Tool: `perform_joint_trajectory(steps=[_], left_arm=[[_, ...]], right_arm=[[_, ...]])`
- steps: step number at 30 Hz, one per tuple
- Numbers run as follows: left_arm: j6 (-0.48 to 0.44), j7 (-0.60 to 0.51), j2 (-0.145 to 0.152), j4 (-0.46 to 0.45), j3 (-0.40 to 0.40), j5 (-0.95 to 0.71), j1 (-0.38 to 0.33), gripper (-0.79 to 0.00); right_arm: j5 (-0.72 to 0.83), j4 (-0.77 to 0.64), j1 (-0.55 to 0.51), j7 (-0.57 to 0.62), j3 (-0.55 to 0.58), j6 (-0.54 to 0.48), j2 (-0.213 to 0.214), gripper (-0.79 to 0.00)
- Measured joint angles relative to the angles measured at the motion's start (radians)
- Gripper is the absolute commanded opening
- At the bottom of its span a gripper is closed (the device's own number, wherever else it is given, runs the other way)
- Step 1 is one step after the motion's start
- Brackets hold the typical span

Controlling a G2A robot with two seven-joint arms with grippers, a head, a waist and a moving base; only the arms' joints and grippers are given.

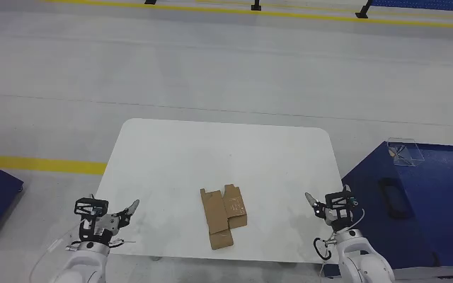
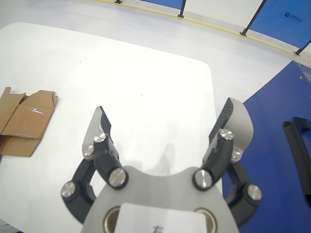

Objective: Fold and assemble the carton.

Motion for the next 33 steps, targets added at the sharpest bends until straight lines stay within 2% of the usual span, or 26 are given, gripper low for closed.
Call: perform_joint_trajectory(steps=[5,8,12,15,17,19,22,26,27,30,33], left_arm=[[-0.117,-0.264,-0.003,-0.082,-0.011,-0.341,-0.016,0.0],[-0.145,-0.453,-0.003,-0.091,-0.007,-0.586,-0.053,0.0],[-0.127,-0.659,-0.002,-0.044,0.013,-0.83,-0.13,0.0],[-0.099,-0.857,0.0,0.027,0.04,-1.016,-0.202,0.0],[-0.092,-0.97,0.001,0.038,0.043,-1.099,-0.211,0.0],[-0.093,-0.981,0.001,0.033,0.042,-1.082,-0.206,0.0],[-0.094,-0.894,0.001,0.032,0.042,-1.038,-0.205,0.0],[-0.097,-0.878,-0.002,0.04,0.056,-1.064,-0.202,0.0],[-0.099,-0.878,-0.006,0.053,0.075,-1.097,-0.204,0.0],[-0.123,-0.89,-0.018,0.126,0.164,-1.205,-0.262,0.0],[-0.154,-0.863,-0.034,0.22,0.25,-1.295,-0.335,0.0]], right_arm=[[0.0,0.0,0.0,0.0,0.0,0.0,0.0,0.0],[0.0,0.0,0.0,0.0,0.0,0.0,0.0,0.0],[0.0,0.0,0.0,0.0,0.0,0.0,0.0,0.0],[0.0,0.0,0.0,0.0,0.0,0.0,0.0,0.0],[0.0,0.0,0.0,0.0,0.0,0.0,0.0,0.0],[0.0,0.0,0.0,0.0,0.0,0.0,0.0,0.0],[0.0,0.0,0.0,0.0,0.0,0.0,0.0,0.0],[0.027,-0.009,0.006,0.011,0.0,-0.026,-0.003,0.0],[0.064,-0.013,0.014,0.023,0.006,-0.054,-0.004,0.0],[0.307,-0.01,0.045,0.082,0.008,-0.15,-0.01,0.0],[0.591,0.017,0.08,0.214,-0.009,-0.261,-0.012,0.0]])
